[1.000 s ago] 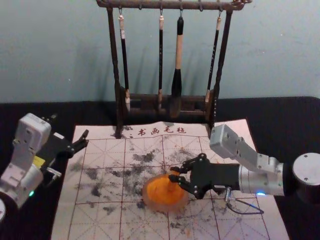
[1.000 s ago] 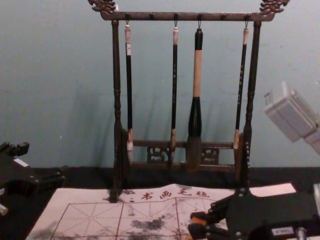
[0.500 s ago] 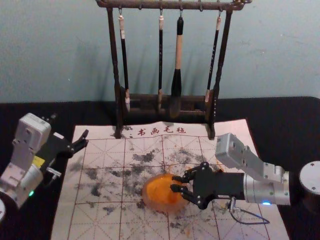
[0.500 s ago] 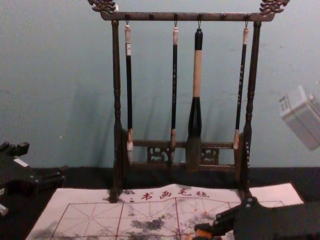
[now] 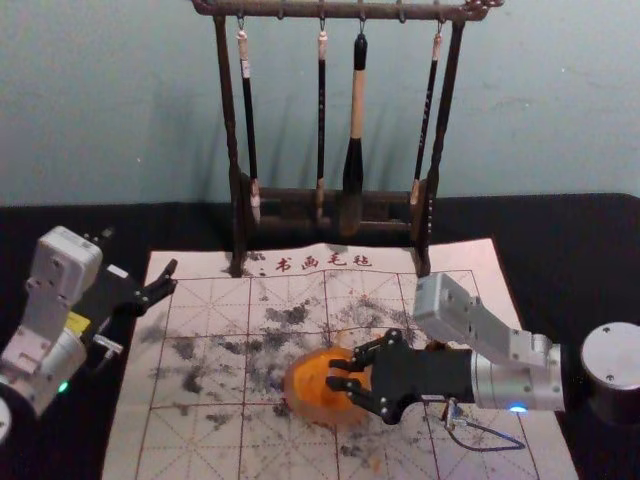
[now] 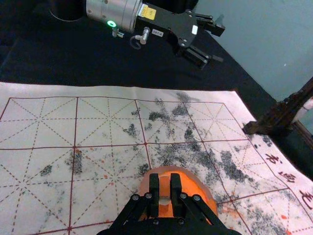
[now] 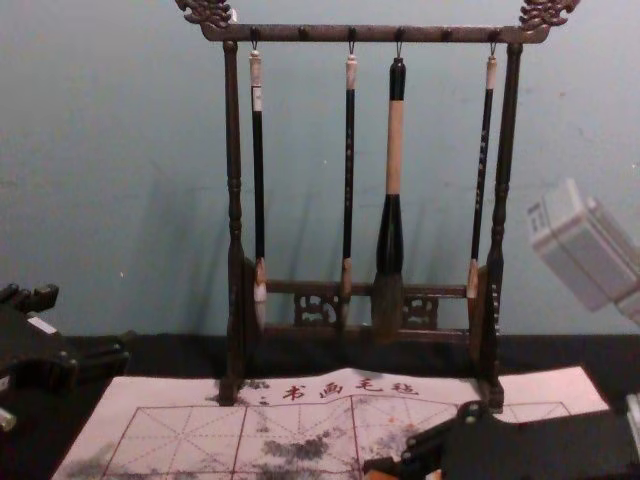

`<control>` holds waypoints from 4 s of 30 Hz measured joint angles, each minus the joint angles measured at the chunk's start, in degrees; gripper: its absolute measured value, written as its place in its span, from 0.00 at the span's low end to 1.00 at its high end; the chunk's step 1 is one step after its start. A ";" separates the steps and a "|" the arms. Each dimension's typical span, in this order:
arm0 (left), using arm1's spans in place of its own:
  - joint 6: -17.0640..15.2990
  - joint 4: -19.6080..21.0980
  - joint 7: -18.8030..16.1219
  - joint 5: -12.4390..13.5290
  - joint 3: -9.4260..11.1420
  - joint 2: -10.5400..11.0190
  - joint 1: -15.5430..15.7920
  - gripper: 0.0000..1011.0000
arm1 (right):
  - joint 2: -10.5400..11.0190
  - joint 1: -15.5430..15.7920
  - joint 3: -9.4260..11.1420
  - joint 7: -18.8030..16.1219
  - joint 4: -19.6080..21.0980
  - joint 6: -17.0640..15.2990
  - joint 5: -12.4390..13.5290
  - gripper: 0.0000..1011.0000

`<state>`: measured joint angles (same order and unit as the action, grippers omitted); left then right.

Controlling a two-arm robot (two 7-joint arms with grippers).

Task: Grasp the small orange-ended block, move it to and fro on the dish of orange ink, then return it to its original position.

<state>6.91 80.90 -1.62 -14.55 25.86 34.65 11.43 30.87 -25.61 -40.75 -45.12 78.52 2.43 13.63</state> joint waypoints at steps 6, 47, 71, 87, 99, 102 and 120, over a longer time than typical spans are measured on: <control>0.00 0.00 0.00 0.00 0.00 0.00 0.00 0.99 | -0.82 -0.99 -0.51 -0.01 -0.99 0.12 -0.70 0.12; 0.00 0.00 0.00 0.00 0.00 0.00 0.00 0.99 | 2.23 1.04 1.64 0.14 1.51 -0.81 0.32 0.12; 0.00 0.00 0.00 0.00 0.00 0.00 0.00 0.99 | -1.06 -3.29 -1.60 -0.61 -2.55 -1.08 -2.44 0.12; 0.00 0.00 0.00 0.00 0.00 0.00 0.00 0.99 | -1.00 -4.01 -0.72 0.63 -3.61 -1.79 -3.09 0.12; 0.00 0.00 0.00 0.00 0.00 0.00 0.00 0.99 | 2.58 -1.86 0.35 0.82 1.37 -3.05 -3.08 0.12; 0.00 0.00 0.00 0.00 0.00 0.00 0.00 0.99 | 3.55 -1.29 0.54 0.76 2.78 -3.41 -3.09 0.12; 0.00 0.00 0.00 0.00 0.00 0.00 0.00 0.99 | 4.93 -0.81 -0.92 -1.00 5.74 -4.76 -3.79 0.12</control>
<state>6.91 80.90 -1.62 -14.55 25.86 34.65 11.43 35.80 -26.43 -41.68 -46.12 84.26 -2.33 9.84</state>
